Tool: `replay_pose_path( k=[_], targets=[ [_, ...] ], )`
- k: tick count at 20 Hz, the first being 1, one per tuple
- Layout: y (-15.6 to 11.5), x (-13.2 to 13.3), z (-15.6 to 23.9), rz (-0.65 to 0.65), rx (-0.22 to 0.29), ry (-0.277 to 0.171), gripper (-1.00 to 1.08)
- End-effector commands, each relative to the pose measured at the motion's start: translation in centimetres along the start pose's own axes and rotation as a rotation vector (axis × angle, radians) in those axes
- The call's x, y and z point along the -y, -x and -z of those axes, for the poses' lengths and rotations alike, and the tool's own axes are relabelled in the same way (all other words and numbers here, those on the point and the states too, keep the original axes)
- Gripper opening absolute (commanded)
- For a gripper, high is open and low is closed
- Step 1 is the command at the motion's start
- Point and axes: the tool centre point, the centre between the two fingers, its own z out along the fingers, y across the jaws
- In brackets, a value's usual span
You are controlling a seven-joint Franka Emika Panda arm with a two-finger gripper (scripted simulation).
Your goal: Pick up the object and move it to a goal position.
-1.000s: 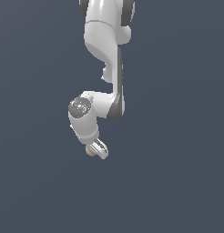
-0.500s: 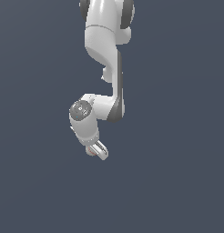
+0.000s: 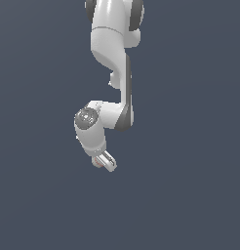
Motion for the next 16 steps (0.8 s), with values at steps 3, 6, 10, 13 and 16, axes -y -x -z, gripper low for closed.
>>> replay_pose_path(
  k=[3, 6, 10, 13, 16],
  targets=[
    [0.1, 1.3, 1.1, -0.005, -0.005, -0.036, -1.0],
    [0.3, 2.9, 2.6, -0.013, -0.009, -0.086, -1.0],
    [0.6, 5.7, 5.7, -0.028, -0.018, -0.18, -1.0],
    [0.8, 8.1, 8.9, -0.042, -0.026, -0.268, -1.0],
    [1.1, 10.5, 12.7, -0.059, -0.035, -0.369, -1.0]
  ],
)
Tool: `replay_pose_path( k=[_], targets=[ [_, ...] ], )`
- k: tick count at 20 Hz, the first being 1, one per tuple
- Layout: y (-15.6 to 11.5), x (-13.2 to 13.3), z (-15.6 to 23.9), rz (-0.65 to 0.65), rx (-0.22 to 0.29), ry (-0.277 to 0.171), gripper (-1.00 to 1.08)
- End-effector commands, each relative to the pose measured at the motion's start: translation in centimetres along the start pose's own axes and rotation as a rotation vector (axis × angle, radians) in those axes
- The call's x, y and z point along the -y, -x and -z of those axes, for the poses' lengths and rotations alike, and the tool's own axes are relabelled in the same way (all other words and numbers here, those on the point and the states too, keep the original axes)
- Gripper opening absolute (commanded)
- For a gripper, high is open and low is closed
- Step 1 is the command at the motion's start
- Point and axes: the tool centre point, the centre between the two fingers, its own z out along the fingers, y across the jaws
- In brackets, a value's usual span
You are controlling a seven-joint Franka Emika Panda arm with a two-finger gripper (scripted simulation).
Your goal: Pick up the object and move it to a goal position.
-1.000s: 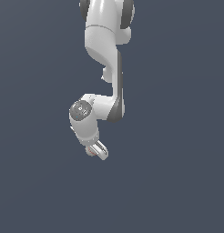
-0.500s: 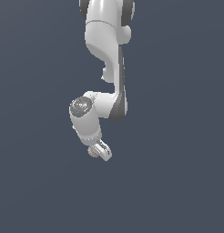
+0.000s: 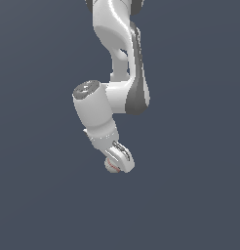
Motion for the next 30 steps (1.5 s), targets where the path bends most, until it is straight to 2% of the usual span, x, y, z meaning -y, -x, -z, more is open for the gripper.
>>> replay_pose_path(
  k=[1, 8, 15, 23, 30],
  targets=[
    [0.2, 3.0, 2.8, -0.013, -0.011, -0.089, -1.0],
    [0.9, 9.2, 10.6, -0.05, -0.033, -0.315, -1.0],
    [1.4, 12.8, 17.8, -0.079, -0.05, -0.498, -1.0],
    [1.8, 14.9, 25.0, -0.107, -0.066, -0.669, -1.0],
    [2.0, 15.4, 29.3, -0.124, -0.074, -0.769, -1.0]
  ],
)
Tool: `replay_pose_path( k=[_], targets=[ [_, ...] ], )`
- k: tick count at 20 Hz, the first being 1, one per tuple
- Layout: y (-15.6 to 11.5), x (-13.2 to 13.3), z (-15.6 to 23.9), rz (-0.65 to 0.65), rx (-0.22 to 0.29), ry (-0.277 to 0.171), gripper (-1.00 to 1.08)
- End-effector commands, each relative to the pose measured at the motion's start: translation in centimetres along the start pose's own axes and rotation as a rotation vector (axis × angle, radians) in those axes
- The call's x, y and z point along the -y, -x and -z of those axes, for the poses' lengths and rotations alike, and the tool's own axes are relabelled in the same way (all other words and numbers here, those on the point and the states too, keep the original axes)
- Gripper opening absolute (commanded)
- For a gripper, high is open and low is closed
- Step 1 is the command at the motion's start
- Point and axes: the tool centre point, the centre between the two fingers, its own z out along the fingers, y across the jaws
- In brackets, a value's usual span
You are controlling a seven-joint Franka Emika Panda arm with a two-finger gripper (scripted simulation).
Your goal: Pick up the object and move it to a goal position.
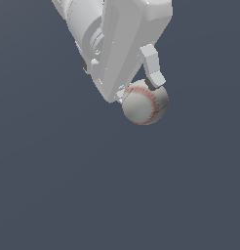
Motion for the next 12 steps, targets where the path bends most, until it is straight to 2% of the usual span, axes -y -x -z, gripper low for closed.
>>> replay_pose_path(
  k=[1, 6, 12],
  targets=[
    [0.1, 1.1, 0.9, -0.004, -0.003, -0.031, -1.0],
    [0.1, 2.2, 2.1, -0.011, -0.006, -0.068, -1.0],
    [0.1, 2.6, 2.5, -0.014, -0.007, -0.082, -1.0]
  ],
)
